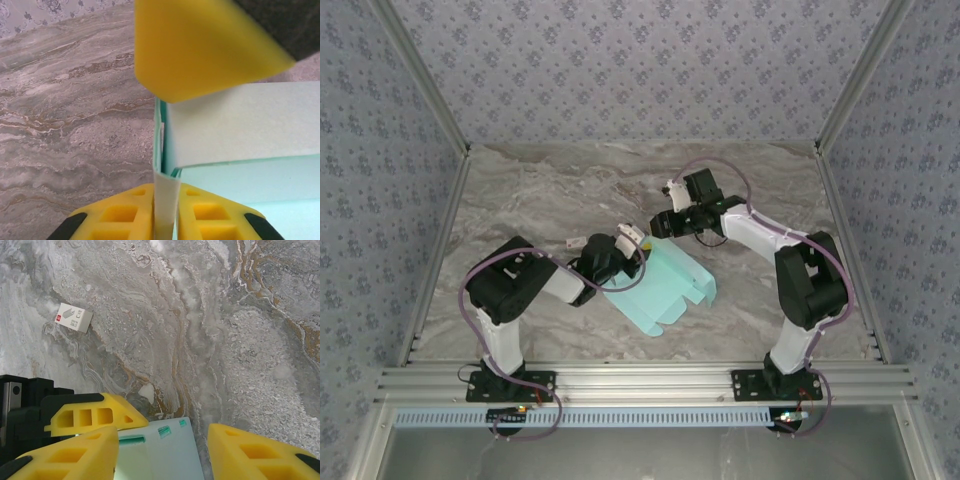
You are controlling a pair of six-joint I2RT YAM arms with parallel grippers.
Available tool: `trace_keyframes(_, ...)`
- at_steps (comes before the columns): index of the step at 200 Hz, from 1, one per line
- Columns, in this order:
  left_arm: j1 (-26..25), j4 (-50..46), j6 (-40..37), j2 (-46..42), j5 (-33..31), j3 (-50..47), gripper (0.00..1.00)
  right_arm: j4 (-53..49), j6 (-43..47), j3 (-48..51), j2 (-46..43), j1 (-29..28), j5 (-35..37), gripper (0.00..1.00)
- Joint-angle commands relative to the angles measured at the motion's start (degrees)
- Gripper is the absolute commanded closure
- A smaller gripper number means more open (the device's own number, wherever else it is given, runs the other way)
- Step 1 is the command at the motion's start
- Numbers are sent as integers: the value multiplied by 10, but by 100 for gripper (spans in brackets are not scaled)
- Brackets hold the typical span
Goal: Fold the paper box
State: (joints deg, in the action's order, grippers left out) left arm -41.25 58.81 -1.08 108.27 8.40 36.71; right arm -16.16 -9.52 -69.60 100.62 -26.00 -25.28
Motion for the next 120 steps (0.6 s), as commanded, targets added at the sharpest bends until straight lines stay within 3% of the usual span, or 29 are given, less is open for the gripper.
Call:
trace_keyframes(1,6,1,-4,11,23,21,78,-23,10,-12,7,3,0,49)
trace_keyframes(37,17,-3,4,19,43,32,67,-25,12,-9,6,6,-4,50)
trace_keyframes(59,21,-4,6,25,51,40,66,-28,13,-12,5,7,-5,50)
trace_keyframes(120,25,-11,7,29,67,51,83,-30,14,-11,2,10,-6,51)
